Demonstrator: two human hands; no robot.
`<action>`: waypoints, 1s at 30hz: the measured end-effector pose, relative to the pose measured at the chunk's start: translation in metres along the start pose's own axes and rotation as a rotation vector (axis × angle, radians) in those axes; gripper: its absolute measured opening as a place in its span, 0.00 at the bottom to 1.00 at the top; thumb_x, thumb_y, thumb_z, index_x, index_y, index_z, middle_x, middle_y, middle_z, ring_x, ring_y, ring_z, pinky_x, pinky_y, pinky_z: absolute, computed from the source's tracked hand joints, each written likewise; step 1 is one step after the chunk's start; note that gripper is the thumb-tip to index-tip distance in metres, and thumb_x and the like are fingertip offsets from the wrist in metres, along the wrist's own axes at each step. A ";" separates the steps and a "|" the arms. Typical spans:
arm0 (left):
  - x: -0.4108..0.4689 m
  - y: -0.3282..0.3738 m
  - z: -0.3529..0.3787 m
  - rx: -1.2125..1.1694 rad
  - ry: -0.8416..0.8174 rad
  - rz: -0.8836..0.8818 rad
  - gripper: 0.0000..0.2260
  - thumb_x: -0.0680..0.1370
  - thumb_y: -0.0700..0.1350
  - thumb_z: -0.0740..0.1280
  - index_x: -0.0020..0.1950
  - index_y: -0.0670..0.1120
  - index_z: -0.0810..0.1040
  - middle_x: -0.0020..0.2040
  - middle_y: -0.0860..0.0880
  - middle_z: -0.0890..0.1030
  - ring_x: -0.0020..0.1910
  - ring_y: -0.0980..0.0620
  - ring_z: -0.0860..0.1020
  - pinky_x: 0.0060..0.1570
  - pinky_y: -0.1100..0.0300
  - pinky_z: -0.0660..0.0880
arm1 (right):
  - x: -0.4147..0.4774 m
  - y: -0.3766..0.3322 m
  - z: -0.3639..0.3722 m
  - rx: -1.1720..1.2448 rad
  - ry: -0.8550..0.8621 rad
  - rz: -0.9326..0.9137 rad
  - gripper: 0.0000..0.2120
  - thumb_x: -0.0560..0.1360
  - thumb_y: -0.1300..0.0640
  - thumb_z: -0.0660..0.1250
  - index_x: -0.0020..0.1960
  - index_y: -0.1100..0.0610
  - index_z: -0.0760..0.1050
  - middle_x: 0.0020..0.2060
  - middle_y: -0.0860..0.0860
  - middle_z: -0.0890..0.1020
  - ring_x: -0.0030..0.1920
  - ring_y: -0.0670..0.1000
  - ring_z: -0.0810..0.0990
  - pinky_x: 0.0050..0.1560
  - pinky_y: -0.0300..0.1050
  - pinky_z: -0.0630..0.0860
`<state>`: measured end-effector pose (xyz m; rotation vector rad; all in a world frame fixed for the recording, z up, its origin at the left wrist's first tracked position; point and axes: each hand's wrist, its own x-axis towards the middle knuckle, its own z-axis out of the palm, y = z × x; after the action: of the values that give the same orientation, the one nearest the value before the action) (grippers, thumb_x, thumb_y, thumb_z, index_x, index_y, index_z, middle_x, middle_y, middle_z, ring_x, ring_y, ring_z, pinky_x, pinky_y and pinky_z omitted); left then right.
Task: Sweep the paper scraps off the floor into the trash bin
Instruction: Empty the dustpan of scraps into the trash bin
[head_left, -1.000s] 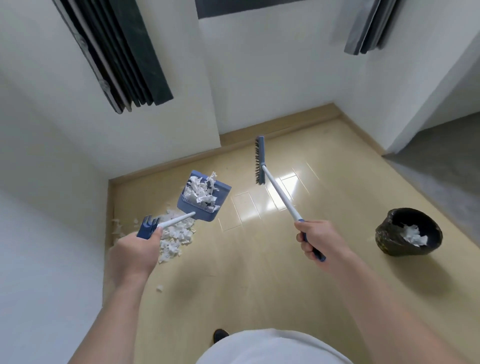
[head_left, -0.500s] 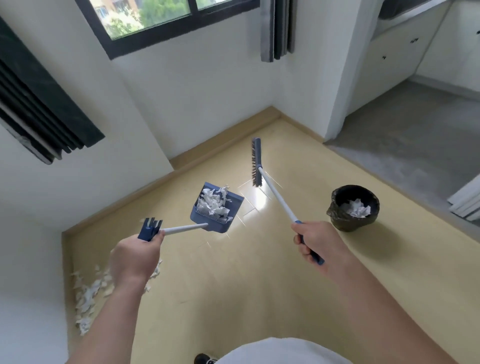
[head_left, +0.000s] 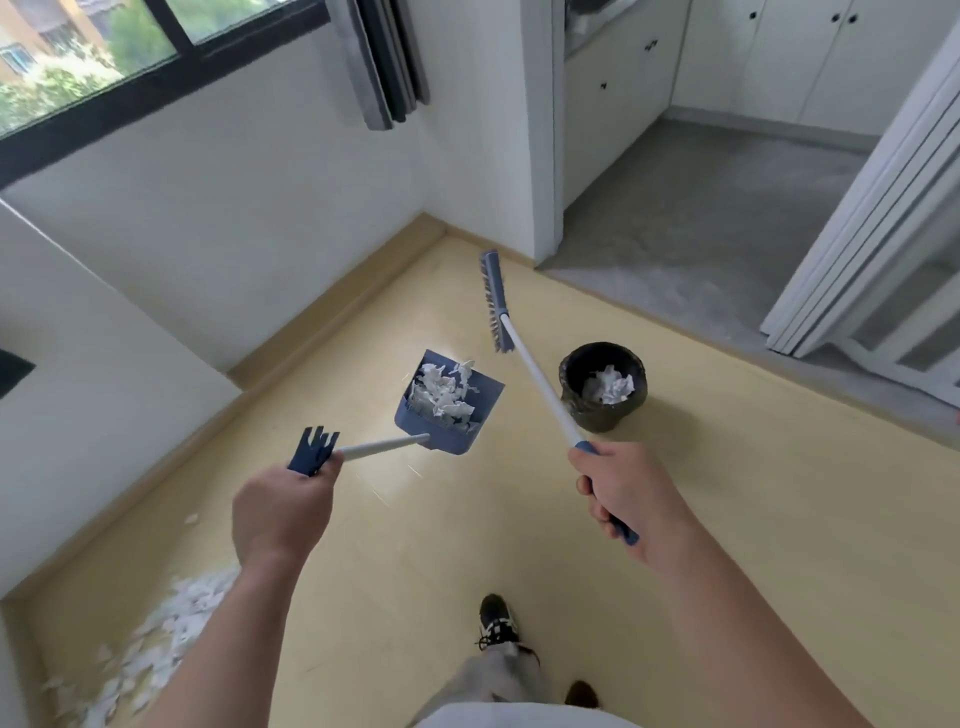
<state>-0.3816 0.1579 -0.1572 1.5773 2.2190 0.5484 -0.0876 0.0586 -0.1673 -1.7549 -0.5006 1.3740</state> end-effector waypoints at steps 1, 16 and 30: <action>0.003 0.010 0.005 0.014 -0.010 0.021 0.25 0.77 0.59 0.69 0.30 0.40 0.77 0.28 0.42 0.77 0.32 0.39 0.77 0.31 0.54 0.71 | 0.002 -0.002 -0.006 -0.002 0.013 0.003 0.09 0.78 0.58 0.63 0.41 0.59 0.75 0.30 0.53 0.71 0.20 0.47 0.63 0.20 0.36 0.59; 0.103 0.142 0.119 0.099 -0.253 0.215 0.22 0.78 0.57 0.67 0.30 0.45 0.74 0.26 0.47 0.75 0.28 0.46 0.74 0.27 0.60 0.64 | 0.094 -0.058 -0.074 -0.012 0.269 0.110 0.12 0.78 0.58 0.62 0.55 0.65 0.78 0.31 0.52 0.71 0.21 0.47 0.63 0.21 0.37 0.59; 0.094 0.234 0.173 0.267 -0.337 0.368 0.19 0.77 0.58 0.66 0.32 0.46 0.75 0.29 0.50 0.78 0.27 0.47 0.75 0.29 0.63 0.65 | 0.120 -0.067 -0.132 0.079 0.337 0.162 0.06 0.79 0.59 0.63 0.49 0.59 0.78 0.31 0.53 0.72 0.21 0.46 0.63 0.21 0.38 0.58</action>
<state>-0.1347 0.3351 -0.1931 2.0597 1.8178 0.0643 0.0857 0.1373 -0.1780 -1.9441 -0.1201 1.1540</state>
